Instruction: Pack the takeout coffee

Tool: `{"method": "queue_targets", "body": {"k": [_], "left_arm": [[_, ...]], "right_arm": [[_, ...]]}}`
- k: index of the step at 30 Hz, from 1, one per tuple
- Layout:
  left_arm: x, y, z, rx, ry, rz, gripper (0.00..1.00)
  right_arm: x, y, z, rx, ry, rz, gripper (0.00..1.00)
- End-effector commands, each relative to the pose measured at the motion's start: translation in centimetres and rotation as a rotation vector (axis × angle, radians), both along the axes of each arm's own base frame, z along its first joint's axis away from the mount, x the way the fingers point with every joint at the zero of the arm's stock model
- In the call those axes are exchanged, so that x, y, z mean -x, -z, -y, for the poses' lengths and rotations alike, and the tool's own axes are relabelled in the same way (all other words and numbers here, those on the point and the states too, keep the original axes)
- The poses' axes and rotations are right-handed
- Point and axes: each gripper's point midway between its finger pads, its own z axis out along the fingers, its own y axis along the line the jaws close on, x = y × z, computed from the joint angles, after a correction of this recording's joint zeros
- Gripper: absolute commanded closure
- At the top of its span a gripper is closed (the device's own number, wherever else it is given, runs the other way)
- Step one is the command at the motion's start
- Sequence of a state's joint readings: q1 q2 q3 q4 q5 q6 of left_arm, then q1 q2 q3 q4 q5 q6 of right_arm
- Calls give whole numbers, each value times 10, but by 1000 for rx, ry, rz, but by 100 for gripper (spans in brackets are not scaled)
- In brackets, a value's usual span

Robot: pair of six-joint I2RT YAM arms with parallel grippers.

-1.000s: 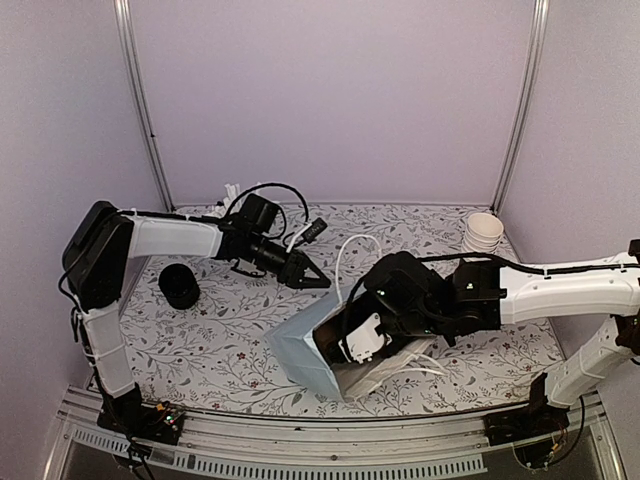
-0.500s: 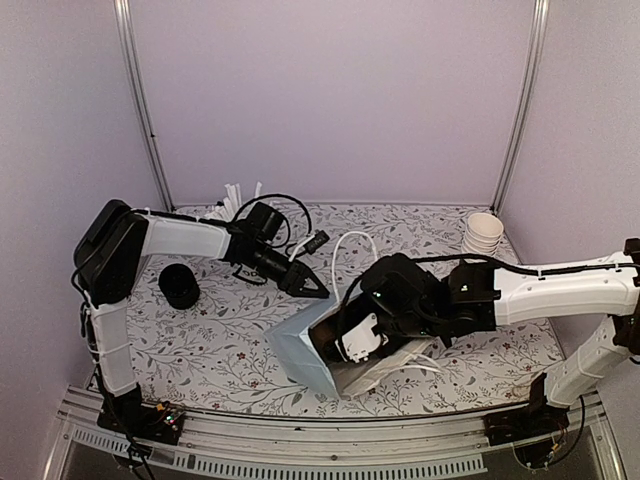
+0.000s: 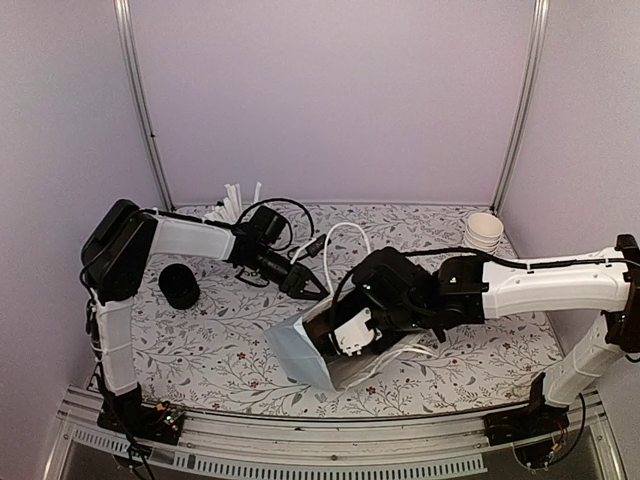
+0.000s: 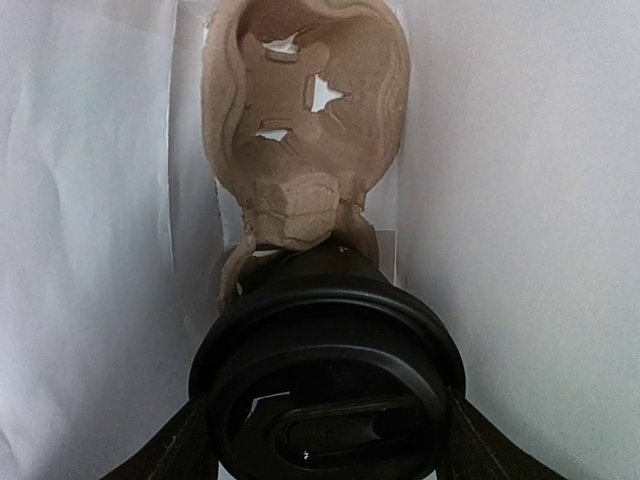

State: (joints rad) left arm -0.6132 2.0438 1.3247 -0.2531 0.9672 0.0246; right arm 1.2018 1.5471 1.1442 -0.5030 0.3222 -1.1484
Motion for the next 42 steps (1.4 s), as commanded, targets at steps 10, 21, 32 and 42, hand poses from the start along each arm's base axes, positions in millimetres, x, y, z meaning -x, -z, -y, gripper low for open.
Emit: {"method": "queue_targets", "body": {"k": [10,21,32,42], "left_arm": [[-3,-16,-2,62,27,-3,50],[7,-24,-1,100,62,-44,50],[12,-38,-4,109,64,-22,50],[4,-44,-7,85,30,16,49]], "right_arm": [[15,9,-2,116,55,-308,62],[30,-2,-5,176,83,-445,62],[53,15,6,281,111,-602,62],[56,33,9,319,120,-682,61]]}}
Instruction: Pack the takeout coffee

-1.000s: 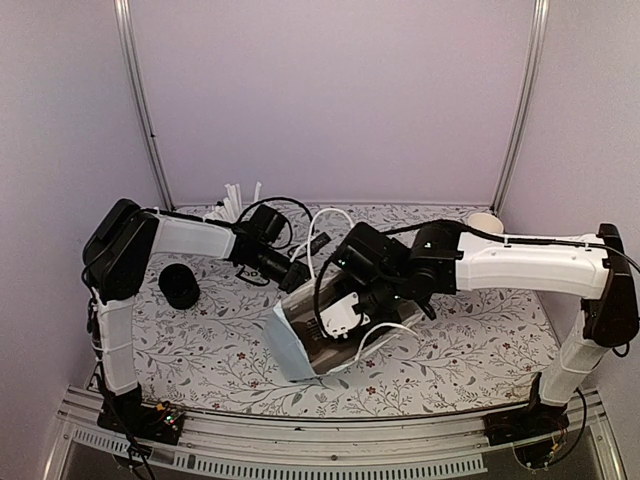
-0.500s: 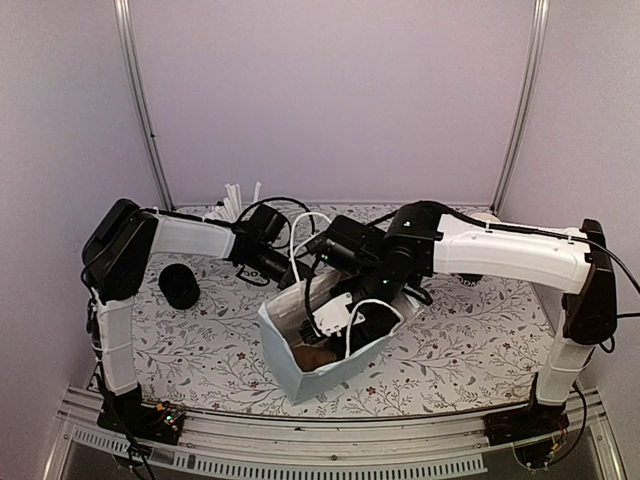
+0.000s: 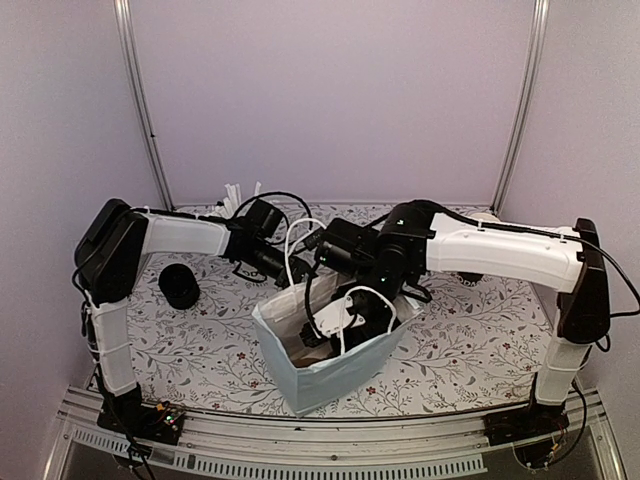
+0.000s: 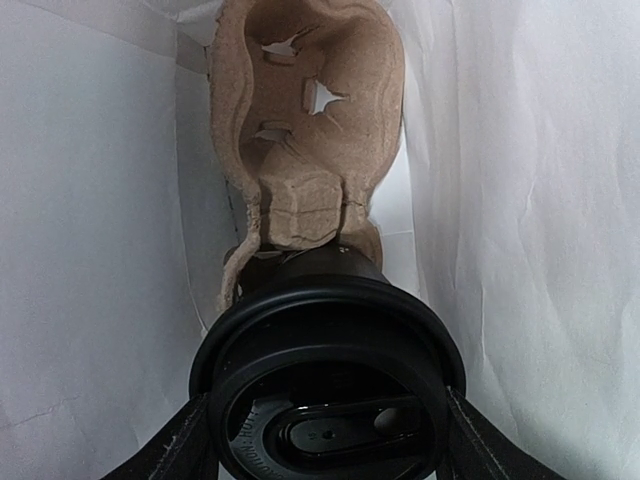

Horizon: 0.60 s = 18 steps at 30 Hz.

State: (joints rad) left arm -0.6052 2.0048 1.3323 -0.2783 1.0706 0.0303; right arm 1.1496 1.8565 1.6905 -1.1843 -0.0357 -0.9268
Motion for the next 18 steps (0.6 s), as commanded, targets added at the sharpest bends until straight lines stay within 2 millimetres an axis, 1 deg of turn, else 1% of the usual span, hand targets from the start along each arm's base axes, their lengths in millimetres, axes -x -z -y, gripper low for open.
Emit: {"method": "queue_targets", "body": {"k": [1,7,12,15,18], "left_arm": [[-7,-17,-8,2,-29,44,49],[-10,-25,-15,1,-55,68,49],[-15,-35,-23,2,-80,99,48],[-18,-44,-27,1,-92,122,48],[-20,-54,-30,0,-116,171,48]], "right_arm": [[14,33,15,113,13,-159,61],[10,56,25,179,17,-231,60],[15,69,34,226,21,-255,60],[19,71,39,252,28,-267,60],[26,69,39,270,30,-247,60]]}}
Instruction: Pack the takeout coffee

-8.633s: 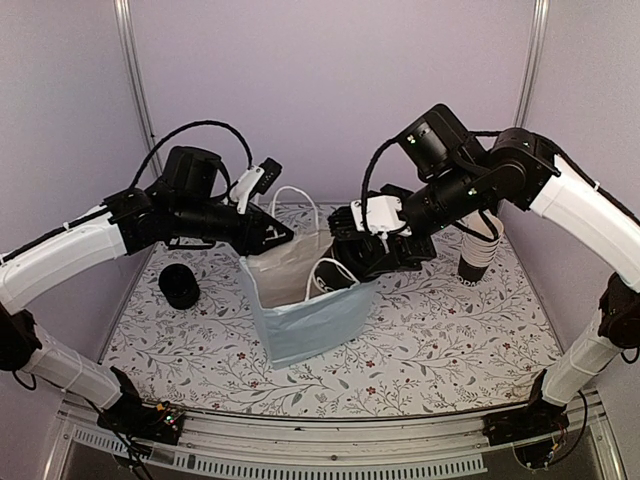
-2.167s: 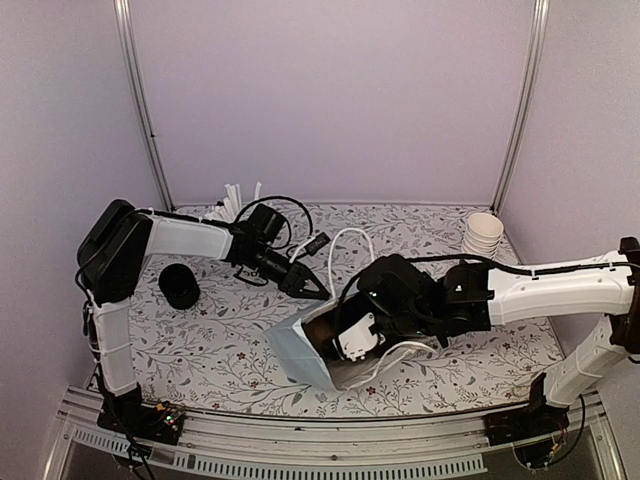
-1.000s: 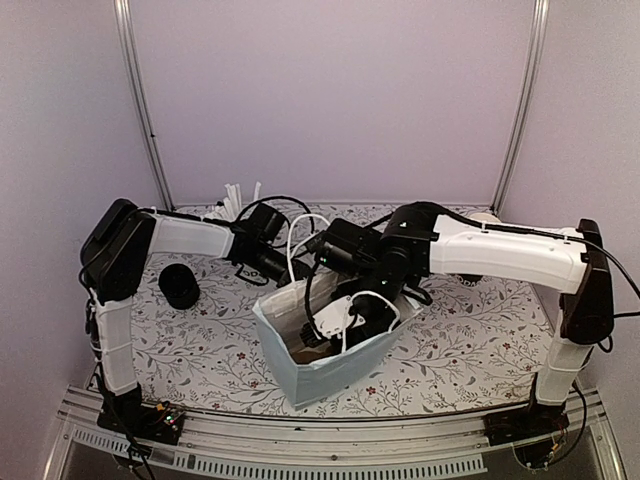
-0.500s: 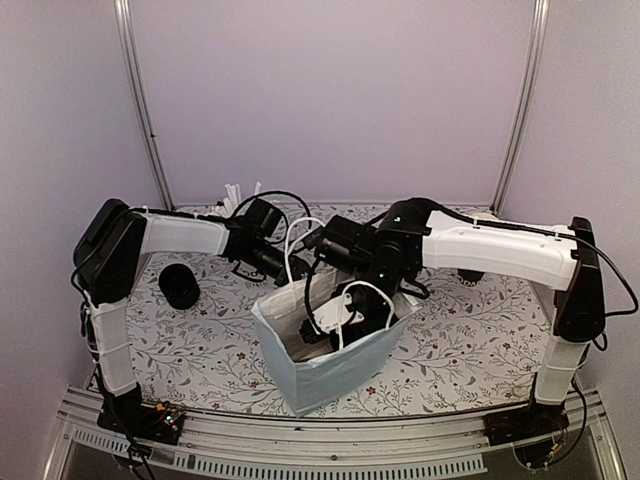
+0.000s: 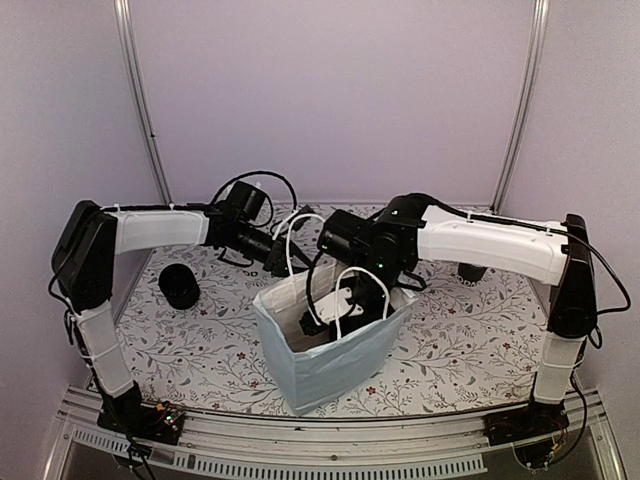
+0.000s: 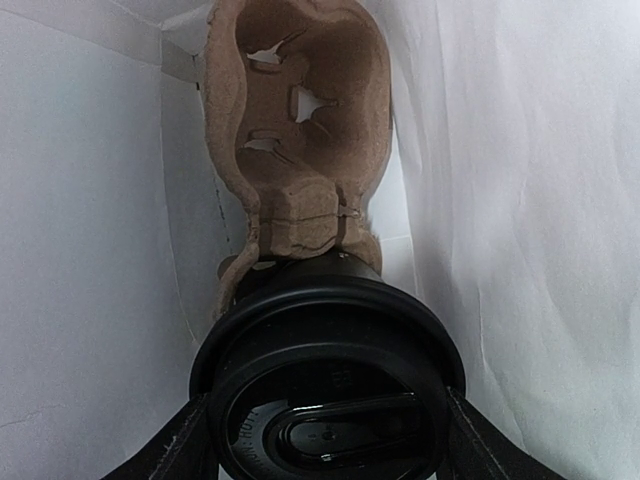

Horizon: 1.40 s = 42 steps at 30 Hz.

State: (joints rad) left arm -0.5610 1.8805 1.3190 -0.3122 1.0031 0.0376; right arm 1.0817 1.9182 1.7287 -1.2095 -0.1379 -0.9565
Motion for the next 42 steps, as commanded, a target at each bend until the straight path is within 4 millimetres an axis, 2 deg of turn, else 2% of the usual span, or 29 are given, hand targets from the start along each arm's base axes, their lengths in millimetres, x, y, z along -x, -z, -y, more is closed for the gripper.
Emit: {"method": "queue_targets", "body": {"k": [1,7,13,20,28,32,34,42], "left_arm": [[-4,-20,-11,2,-41,85,47],[-5,-24,-14,19,-63,115,47],[-4,-28,-15,22,-59,123,47],[-4,-31,-16,21,-62,133,47],[-7,-31,-17,15,-74,139,47],[-8,-30,-17,15,-75,129,46],[-7,-29,-17,15,-75,127,47],[-6,-32,-17,21,-73,133,47]], "right_arm": [[37,57,38,267,8,-132,60],[32,73,38,292,67,-95,59],[33,75,35,340,124,-69,58],[45,83,55,410,108,-134,60],[22,87,65,457,121,49,61],[22,85,50,428,120,24,60],[23,85,51,426,117,11,60],[17,52,43,285,165,-72,57]]}}
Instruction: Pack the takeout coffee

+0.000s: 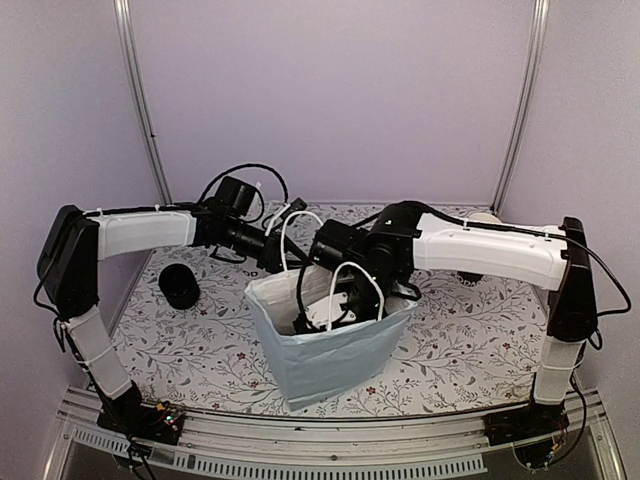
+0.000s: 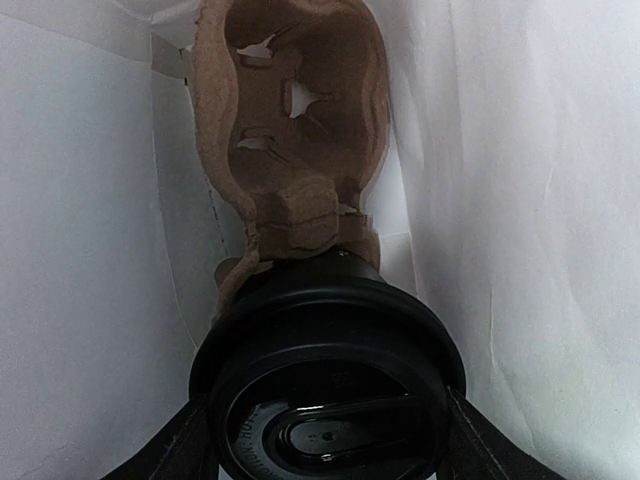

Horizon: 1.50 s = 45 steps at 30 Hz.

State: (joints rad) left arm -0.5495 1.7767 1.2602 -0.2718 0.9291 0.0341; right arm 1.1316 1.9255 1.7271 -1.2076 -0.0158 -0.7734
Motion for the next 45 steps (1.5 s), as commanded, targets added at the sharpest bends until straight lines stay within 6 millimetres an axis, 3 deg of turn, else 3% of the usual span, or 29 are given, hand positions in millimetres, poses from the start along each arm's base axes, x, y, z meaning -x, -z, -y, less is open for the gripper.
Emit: {"method": "queue_targets", "body": {"k": [1,6,11,14,19,23,30,37,40,45], "left_arm": [[-3,-12,-5,23,-9,35,47],[-2,-12,-4,26,-9,29,47],[-1,-14,-5,30,-10,35,47],[-1,-14,-5,31,-10,32,47],[0,-18,-6,33,-11,36,47],[1,-32,-7,34,-22,55,46],[9,-78,-25,-5,-141,108,46],[61,-115,-38,-50,-193,162,42],[78,-120,-39,-62,-195,152,41],[96,-109,-18,-119,-153,143,40]], "right_arm": [[17,43,39,201,25,-159,55],[13,35,31,171,22,-141,43],[11,11,22,111,18,-121,39],[9,-6,18,65,17,-98,29],[5,-19,17,39,19,-65,1],[4,-30,14,7,22,-54,1],[-1,-60,5,-80,21,-8,1],[-1,-92,2,-166,0,30,1],[0,-99,2,-188,-5,34,1],[-1,-97,4,-197,-5,32,1]]}}
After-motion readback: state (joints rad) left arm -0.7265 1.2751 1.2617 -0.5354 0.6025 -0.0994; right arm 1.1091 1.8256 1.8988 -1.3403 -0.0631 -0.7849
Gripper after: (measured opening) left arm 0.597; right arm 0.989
